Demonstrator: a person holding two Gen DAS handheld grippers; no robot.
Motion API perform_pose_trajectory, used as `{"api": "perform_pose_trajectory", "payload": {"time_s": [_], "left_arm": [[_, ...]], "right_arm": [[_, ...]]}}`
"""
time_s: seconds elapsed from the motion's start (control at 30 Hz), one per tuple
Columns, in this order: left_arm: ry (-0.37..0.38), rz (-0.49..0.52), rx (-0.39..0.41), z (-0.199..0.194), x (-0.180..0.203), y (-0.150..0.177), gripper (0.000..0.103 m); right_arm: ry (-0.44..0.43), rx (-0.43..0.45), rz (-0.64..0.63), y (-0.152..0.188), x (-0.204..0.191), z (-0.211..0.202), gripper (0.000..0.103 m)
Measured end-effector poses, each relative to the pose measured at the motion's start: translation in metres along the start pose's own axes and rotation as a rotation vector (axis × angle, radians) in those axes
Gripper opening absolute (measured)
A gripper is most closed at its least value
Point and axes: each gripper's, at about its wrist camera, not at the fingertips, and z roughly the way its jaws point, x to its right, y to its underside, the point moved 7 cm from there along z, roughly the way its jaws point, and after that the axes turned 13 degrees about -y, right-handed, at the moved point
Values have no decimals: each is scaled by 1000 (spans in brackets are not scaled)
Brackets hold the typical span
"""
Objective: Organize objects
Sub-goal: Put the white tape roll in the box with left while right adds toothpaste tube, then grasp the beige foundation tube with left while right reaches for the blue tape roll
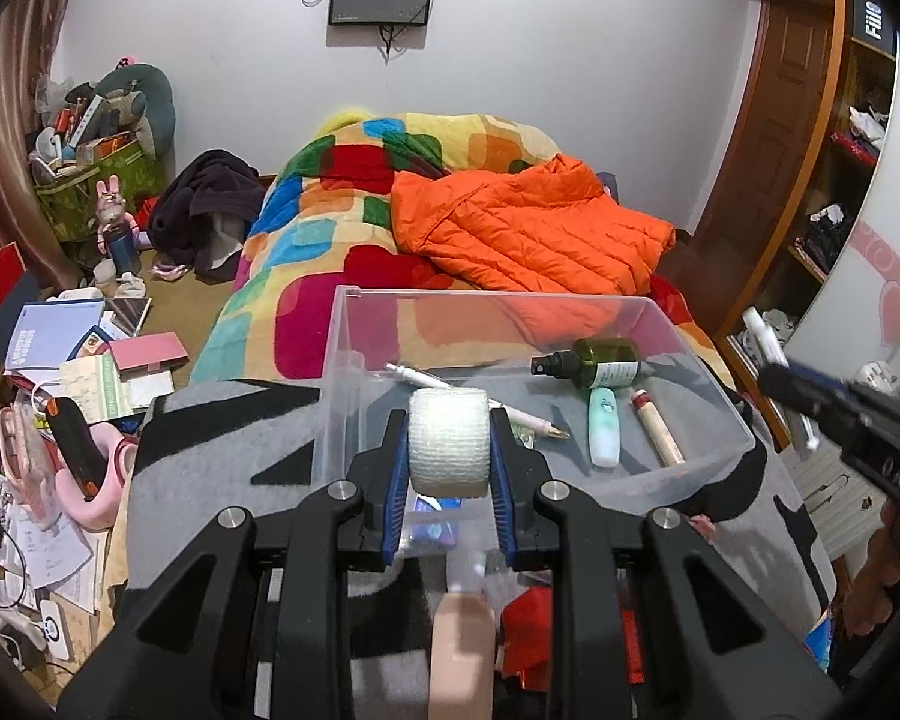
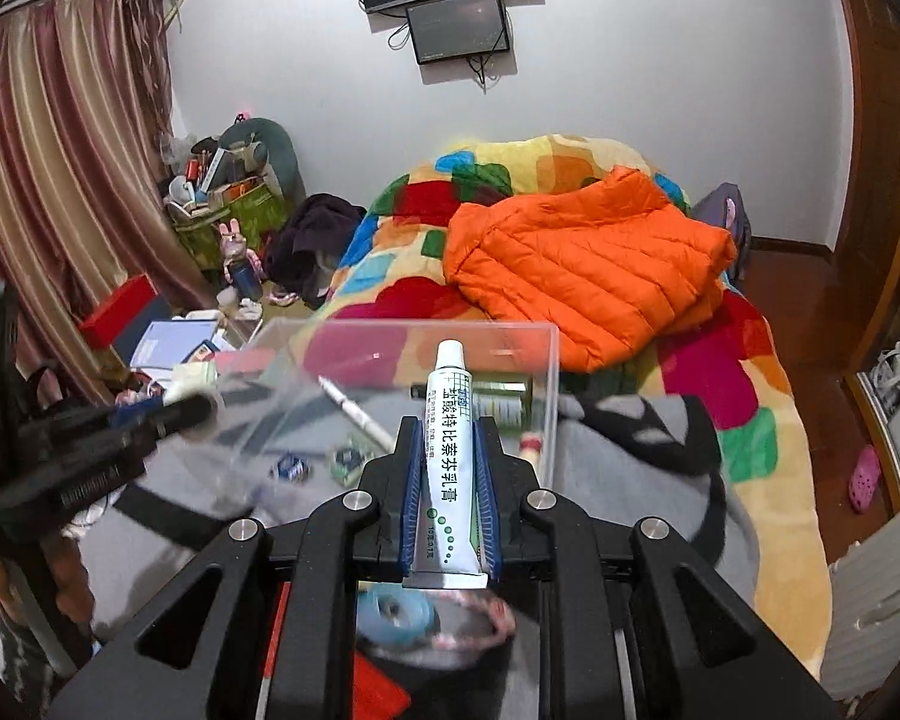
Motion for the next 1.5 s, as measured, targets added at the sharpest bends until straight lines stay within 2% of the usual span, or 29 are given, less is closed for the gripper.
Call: {"api": "perform_pose_trajectory", "payload": {"time_s": [0.2,0.4,0.67,0.83,0.9,0.97,1.03,1.07,1.23,1.33,1.5], "left_arm": [[6,13,-41,21,8,-3,24],[40,14,-86,39,20,2,24],[44,68,-73,40,37,6,24],[58,67,-78,32,34,9,28],[57,58,-72,26,29,10,35],[55,44,-62,19,24,12,47],[46,37,-46,10,18,15,51],[36,39,-39,6,14,18,54],[2,52,-38,-11,-3,42,58],[-5,65,-64,-15,-10,61,58],[-51,127,-116,-8,-16,97,59]], "right_arm": [[19,-36,10,-9,7,31,15],[14,-121,26,8,9,70,15],[25,-179,1,23,13,86,16],[12,-186,-14,27,7,76,17],[-4,-177,-13,27,4,70,20],[-19,-163,-10,27,1,62,25],[-33,-141,-14,28,-3,49,33],[-36,-132,-17,28,-6,44,34],[-35,-119,-63,39,-18,18,36],[-36,-122,-70,49,-21,9,46],[-12,-134,-68,68,-20,1,47]]}}
